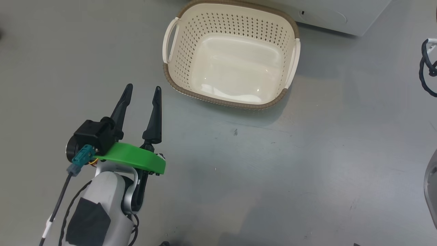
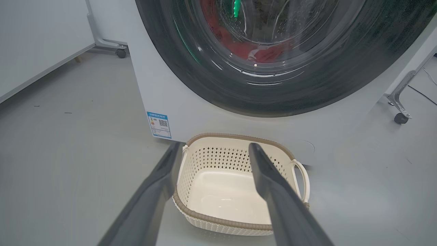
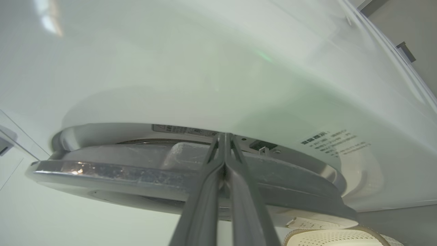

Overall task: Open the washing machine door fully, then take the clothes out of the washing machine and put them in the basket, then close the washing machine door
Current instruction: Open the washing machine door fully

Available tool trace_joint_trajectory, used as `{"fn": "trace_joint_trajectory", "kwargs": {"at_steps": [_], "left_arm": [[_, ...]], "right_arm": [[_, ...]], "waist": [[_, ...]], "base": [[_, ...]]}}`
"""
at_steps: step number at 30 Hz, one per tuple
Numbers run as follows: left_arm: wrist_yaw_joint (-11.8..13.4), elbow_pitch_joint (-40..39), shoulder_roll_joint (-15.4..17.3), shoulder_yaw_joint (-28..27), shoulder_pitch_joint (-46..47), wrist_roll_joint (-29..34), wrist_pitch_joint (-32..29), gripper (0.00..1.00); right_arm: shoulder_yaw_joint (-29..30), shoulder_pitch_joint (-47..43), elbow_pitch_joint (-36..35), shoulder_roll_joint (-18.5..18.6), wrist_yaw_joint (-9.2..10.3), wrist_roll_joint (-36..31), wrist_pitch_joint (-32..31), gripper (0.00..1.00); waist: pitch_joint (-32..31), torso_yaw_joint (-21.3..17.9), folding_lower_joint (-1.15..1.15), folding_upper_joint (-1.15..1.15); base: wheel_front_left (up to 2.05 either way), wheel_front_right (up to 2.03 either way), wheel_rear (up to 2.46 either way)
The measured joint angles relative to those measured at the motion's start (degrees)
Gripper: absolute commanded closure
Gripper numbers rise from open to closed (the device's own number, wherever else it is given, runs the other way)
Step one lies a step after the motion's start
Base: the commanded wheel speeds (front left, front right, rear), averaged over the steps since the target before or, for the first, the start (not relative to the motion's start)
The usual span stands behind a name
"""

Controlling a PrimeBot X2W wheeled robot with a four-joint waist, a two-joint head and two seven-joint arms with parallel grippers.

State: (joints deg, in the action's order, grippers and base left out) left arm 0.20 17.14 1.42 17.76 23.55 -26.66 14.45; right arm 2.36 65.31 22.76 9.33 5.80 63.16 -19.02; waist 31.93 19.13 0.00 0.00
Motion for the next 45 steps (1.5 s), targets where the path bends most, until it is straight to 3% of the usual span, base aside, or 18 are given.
{"fn": "trace_joint_trajectory", "kwargs": {"at_steps": [21, 45], "left_arm": [[0.0, 0.6, -0.1, 0.5, 1.4, 0.1, 0.0, 0.0], [0.0, 1.0, -0.1, 0.6, 1.5, 0.6, 0.0, 0.0]], "right_arm": [[-1.7, 7.2, 8.7, 2.0, 0.92, 1.4, -9.5, 1.0], [0.2, 6.9, 15.1, 2.1, 0.99, 7.3, -16.6, 1.0]], "waist": [[1.1, 1.1, 0.0, 0.0], [-1.6, 0.5, 0.0, 0.0]], "base": [[0.0, 0.0, 0.0], [0.0, 0.0, 0.0]]}}
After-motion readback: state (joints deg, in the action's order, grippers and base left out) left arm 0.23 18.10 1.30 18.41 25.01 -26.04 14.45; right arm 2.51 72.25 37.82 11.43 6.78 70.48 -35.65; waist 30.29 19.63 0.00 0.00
